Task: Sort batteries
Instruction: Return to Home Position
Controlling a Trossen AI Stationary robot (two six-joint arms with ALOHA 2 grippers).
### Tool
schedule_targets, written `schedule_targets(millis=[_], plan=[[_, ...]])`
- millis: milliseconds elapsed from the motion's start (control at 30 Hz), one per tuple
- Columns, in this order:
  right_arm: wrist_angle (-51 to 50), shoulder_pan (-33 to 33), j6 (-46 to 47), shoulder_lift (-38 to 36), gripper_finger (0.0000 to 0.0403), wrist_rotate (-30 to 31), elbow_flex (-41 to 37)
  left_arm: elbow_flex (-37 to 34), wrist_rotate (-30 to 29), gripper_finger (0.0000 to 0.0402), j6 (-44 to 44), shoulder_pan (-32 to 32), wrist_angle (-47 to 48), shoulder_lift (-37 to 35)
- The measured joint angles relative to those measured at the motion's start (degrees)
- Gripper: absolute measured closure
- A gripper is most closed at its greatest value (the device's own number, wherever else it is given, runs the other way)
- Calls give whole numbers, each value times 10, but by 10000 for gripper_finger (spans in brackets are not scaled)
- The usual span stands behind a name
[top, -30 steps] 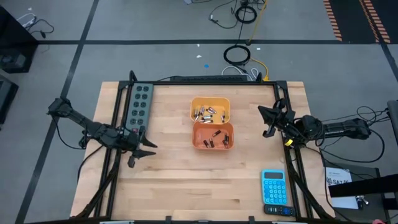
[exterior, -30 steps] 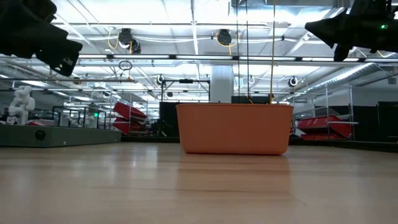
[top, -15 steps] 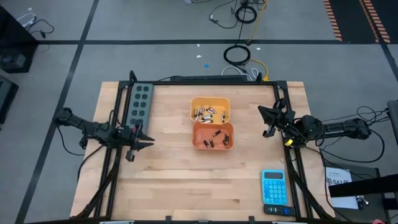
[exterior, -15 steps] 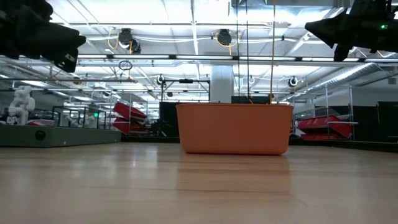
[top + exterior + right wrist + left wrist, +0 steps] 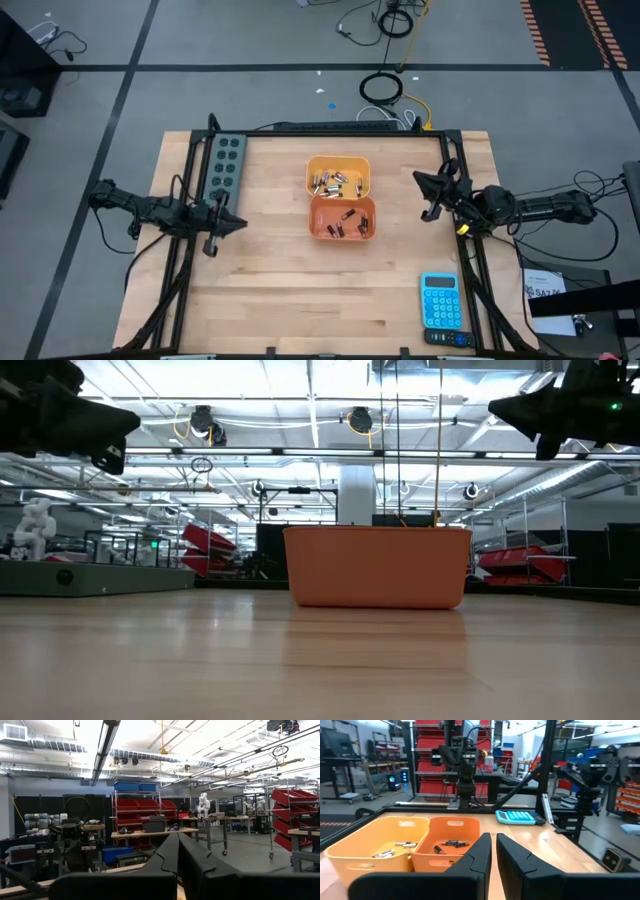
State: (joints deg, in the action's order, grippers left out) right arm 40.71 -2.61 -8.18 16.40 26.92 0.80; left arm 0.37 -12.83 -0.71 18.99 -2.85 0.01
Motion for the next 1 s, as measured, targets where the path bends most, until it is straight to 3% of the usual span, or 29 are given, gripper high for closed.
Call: schedule_targets(millis=[300,633,1000], plan=[[-55,0,0,-3,403,0,0,0,-7,366,2,0,0,0],[-368,0,-1,-5,403,-1,0,0,-8,366,11,0,0,0],[-357,0,-4,-76,403,-2,0,-1,-8,366,11,0,1,1]])
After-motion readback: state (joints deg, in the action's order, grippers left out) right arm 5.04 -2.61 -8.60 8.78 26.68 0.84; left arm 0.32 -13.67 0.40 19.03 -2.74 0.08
